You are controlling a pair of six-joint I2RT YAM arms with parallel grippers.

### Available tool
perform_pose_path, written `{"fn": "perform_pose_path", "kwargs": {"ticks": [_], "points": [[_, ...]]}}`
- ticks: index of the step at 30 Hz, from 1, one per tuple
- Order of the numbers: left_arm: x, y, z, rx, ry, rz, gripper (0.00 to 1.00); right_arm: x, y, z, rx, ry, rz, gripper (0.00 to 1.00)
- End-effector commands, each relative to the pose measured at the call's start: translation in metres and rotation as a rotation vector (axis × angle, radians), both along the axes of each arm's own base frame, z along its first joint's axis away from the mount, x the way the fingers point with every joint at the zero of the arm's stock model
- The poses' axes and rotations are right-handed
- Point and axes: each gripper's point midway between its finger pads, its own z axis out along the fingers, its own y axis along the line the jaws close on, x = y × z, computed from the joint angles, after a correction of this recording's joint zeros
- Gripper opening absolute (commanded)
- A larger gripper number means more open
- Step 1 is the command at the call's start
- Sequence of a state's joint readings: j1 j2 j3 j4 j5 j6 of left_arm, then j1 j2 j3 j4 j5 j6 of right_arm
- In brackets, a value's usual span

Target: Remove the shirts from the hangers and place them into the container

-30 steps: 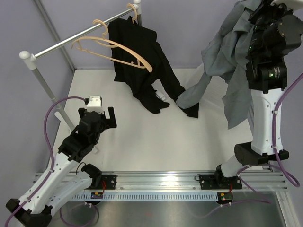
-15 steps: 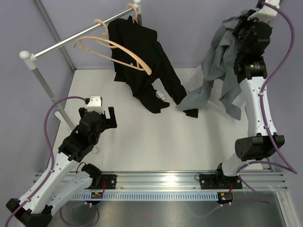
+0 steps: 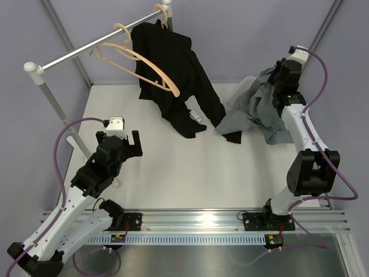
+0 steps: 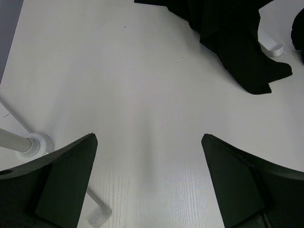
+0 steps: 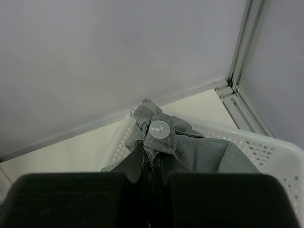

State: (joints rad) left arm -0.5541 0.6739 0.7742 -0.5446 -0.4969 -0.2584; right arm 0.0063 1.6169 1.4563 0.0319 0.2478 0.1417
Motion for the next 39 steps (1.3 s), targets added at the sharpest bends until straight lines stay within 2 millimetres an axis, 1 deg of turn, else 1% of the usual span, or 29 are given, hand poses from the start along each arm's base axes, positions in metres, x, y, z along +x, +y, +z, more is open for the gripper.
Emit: {"fn": "perform_pose_path", "kwargs": {"ticks": [1, 2, 4, 6, 7, 8, 9, 10, 11, 12, 17, 18, 19, 20, 21, 22, 24, 26, 28, 29, 30, 32, 33, 34, 35, 36, 37, 38, 39], "points": [[0.002, -0.002, 0.007, -0.022, -0.032, -0.009, 0.99, -0.005, -0.036, -0.01, 0.107, -0.002, -0.127, 0.0], [0.002, -0.002, 0.007, -0.021, -0.031, -0.009, 0.99, -0.012, -0.046, -0.037, 0.169, 0.086, -0.167, 0.0], [0.002, -0.002, 0.007, -0.021, -0.031, -0.009, 0.99, -0.019, -0.051, -0.076, 0.249, 0.193, -0.201, 0.0], [0.002, -0.002, 0.006, -0.022, -0.031, -0.01, 0.99, -0.024, -0.054, -0.103, 0.301, 0.262, -0.209, 0.0], [0.002, -0.003, 0.007, -0.022, -0.031, -0.01, 0.99, -0.022, -0.049, -0.122, 0.33, 0.314, -0.187, 0.0], [0.002, -0.003, 0.006, -0.022, -0.029, -0.012, 0.99, -0.027, -0.045, -0.14, 0.35, 0.383, -0.185, 0.0], [0.002, -0.003, 0.005, -0.02, -0.026, -0.012, 0.99, -0.029, -0.041, -0.152, 0.364, 0.428, -0.177, 0.0], [0.002, -0.003, 0.005, -0.02, -0.025, -0.013, 0.99, -0.024, -0.034, -0.167, 0.386, 0.479, -0.148, 0.0], [0.002, -0.004, 0.005, -0.02, -0.024, -0.015, 0.99, -0.033, -0.03, -0.183, 0.397, 0.562, -0.147, 0.0], [0.002, -0.004, 0.005, -0.02, -0.024, -0.015, 0.99, -0.034, -0.029, -0.203, 0.407, 0.619, -0.146, 0.0], [0.002, -0.003, 0.006, -0.019, -0.028, -0.011, 0.99, -0.037, -0.028, -0.238, 0.411, 0.725, -0.158, 0.0], [0.002, -0.003, 0.005, -0.017, -0.025, -0.011, 0.99, -0.037, -0.026, -0.252, 0.415, 0.758, -0.149, 0.0], [0.002, -0.003, 0.005, -0.019, -0.026, -0.012, 0.99, -0.03, -0.023, -0.25, 0.426, 0.758, -0.124, 0.02], [0.002, -0.003, 0.006, -0.019, -0.028, -0.012, 0.99, -0.033, -0.025, -0.257, 0.431, 0.793, -0.131, 0.04], [0.002, -0.003, 0.006, -0.02, -0.027, -0.014, 0.99, -0.033, -0.025, -0.27, 0.434, 0.825, -0.134, 0.04], [0.002, -0.003, 0.006, -0.021, -0.026, -0.013, 0.99, -0.028, -0.028, -0.266, 0.43, 0.816, -0.135, 0.05], [0.002, -0.003, 0.006, -0.02, -0.027, -0.014, 0.99, -0.028, -0.029, -0.273, 0.424, 0.844, -0.136, 0.09], [0.002, -0.003, 0.006, -0.018, -0.028, -0.013, 0.99, -0.025, -0.033, -0.266, 0.4, 0.829, -0.146, 0.14], [0.002, -0.003, 0.005, -0.017, -0.026, -0.013, 0.99, -0.022, -0.038, -0.245, 0.375, 0.781, -0.153, 0.21], [0.002, -0.003, 0.006, -0.018, -0.027, -0.014, 0.99, -0.021, -0.04, -0.233, 0.36, 0.757, -0.152, 0.24], [0.002, -0.003, 0.006, -0.018, -0.026, -0.014, 0.99, -0.022, -0.042, -0.21, 0.347, 0.711, -0.152, 0.32], [0.002, -0.003, 0.005, -0.017, -0.024, -0.016, 0.99, -0.023, -0.046, -0.185, 0.316, 0.653, -0.156, 0.4], [0.002, -0.003, 0.006, -0.019, -0.027, -0.016, 0.99, -0.027, -0.049, -0.155, 0.299, 0.588, -0.16, 0.46], [0.002, -0.003, 0.006, -0.018, -0.026, -0.016, 0.99, -0.03, -0.05, -0.146, 0.283, 0.566, -0.159, 0.49], [0.002, -0.003, 0.006, -0.021, -0.029, -0.015, 0.99, -0.033, -0.05, -0.131, 0.274, 0.533, -0.154, 0.52], [0.002, -0.003, 0.006, -0.019, -0.029, -0.014, 0.99, -0.038, -0.047, -0.103, 0.269, 0.469, -0.131, 0.55], [0.001, -0.003, 0.006, -0.02, -0.029, -0.012, 0.99, -0.039, -0.043, -0.095, 0.252, 0.442, -0.101, 0.63], [0.001, -0.002, 0.006, -0.019, -0.031, -0.012, 0.99, -0.042, -0.038, -0.085, 0.243, 0.42, -0.073, 0.67], [0.001, -0.002, 0.007, -0.02, -0.032, -0.012, 0.99, -0.05, -0.032, -0.068, 0.228, 0.384, -0.045, 0.71]]}}
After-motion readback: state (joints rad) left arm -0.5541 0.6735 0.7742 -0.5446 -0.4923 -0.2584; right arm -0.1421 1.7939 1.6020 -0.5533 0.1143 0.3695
